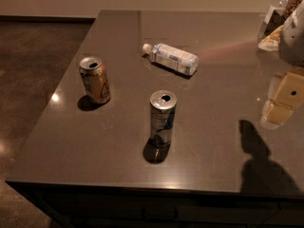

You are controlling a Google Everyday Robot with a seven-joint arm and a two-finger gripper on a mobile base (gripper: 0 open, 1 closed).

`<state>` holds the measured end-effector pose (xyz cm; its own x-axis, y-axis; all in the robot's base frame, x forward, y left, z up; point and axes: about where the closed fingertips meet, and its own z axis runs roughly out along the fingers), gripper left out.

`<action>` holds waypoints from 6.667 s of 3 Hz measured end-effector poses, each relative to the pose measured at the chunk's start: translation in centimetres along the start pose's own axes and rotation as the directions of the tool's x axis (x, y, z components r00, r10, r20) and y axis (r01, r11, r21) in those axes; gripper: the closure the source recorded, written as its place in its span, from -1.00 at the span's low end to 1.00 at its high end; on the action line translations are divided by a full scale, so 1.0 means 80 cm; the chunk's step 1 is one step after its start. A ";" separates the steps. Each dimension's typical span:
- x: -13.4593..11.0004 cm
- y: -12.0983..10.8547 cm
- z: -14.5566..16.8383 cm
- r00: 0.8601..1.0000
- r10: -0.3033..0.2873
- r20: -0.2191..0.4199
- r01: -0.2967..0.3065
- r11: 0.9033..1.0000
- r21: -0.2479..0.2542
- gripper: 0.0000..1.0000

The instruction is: Pick orange can

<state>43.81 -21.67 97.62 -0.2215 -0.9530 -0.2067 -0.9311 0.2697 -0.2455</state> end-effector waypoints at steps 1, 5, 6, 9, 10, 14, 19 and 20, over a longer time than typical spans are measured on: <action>0.000 0.000 0.000 1.000 0.000 0.000 0.000 1.000 0.000 -1.00; -0.186 -0.067 0.028 0.969 0.025 0.247 -0.011 0.998 -0.058 -1.00; -0.235 -0.066 0.041 0.959 0.046 0.278 -0.021 0.995 -0.093 -1.00; -0.342 -0.035 0.099 0.944 0.123 0.306 -0.084 0.987 -0.136 -1.00; -0.378 -0.012 0.129 0.940 0.111 0.324 -0.067 0.987 -0.144 -1.00; -0.468 0.009 0.175 0.938 0.088 0.336 -0.030 0.985 -0.172 -0.72; -0.456 -0.044 0.056 0.893 0.032 0.449 0.064 0.978 -0.197 1.00; -0.456 -0.045 0.052 0.890 0.029 0.454 0.067 0.978 -0.196 1.00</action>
Offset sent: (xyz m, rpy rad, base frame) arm 0.0351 0.0365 0.0121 0.1764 -0.0115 0.0216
